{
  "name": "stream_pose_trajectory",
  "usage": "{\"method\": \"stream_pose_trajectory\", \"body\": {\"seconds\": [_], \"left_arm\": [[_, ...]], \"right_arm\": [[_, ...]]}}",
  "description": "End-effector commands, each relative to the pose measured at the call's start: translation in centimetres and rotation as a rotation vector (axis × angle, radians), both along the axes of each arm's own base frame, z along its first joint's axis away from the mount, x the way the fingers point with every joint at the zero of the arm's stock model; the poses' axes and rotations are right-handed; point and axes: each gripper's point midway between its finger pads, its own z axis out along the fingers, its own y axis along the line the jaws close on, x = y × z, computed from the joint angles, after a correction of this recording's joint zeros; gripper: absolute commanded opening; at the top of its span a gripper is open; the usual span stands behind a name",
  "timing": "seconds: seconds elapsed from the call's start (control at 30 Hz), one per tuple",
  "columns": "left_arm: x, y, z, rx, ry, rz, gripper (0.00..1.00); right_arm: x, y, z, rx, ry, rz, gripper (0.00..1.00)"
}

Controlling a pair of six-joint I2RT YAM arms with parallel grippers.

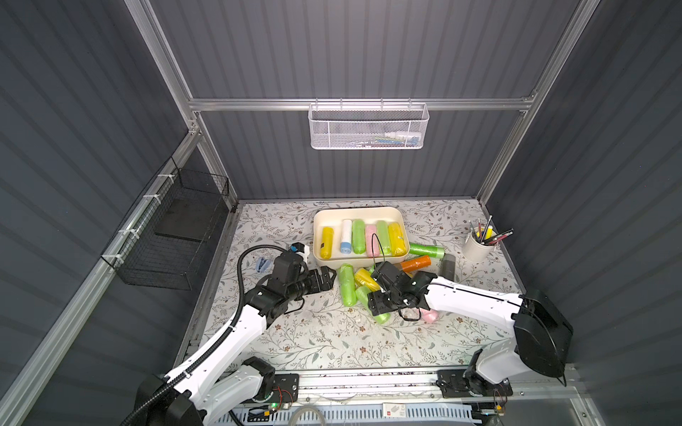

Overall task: Put the roll of trash bags into the storage box
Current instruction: Pick up the roll of trash bags from the center of the board.

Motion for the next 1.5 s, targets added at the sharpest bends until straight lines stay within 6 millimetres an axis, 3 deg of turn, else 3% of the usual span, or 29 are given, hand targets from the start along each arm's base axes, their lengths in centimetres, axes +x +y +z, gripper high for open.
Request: {"method": "stream_pose_trajectory", "body": {"seconds": [0.0, 0.2, 0.53, 0.83, 1.1, 1.47], "left_arm": [[-0.9, -0.6, -0.1, -0.087, 0.033, -0.001, 1.00], [-1.7, -1.1, -0.7, -0.115, 0.070, -0.033, 1.00], [-1.7, -0.3, -0.5, -0.047, 0.056, -0.023, 1.00], [-1.4, 0.0, -1.1, -0.029, 0.079, 0.000, 1.00], [-1.0, -0.1, -1.9, -0.006, 0.102, 0.004, 1.00], [-0.5, 0.7, -2.8, 0.041, 0.105, 0.041, 1.00]], "right_arm": [[-0.2, 0.3, -0.7, -0.009, 0.011, 0.025, 0.76], [-0.2, 1.1, -1.4, -0.006, 0.018, 0.041, 0.73], [-0.2, 1.7, -2.9, -0.045, 0.028, 0.076, 0.65], [0.5, 2.5, -3.6, -0.072, 0.030, 0.094, 0.65], [0.9, 1.6, -5.2, -0.179, 0.051, 0.095, 0.61], [1.1, 1.7, -5.5, -0.163, 0.043, 0.066, 0.37]]}}
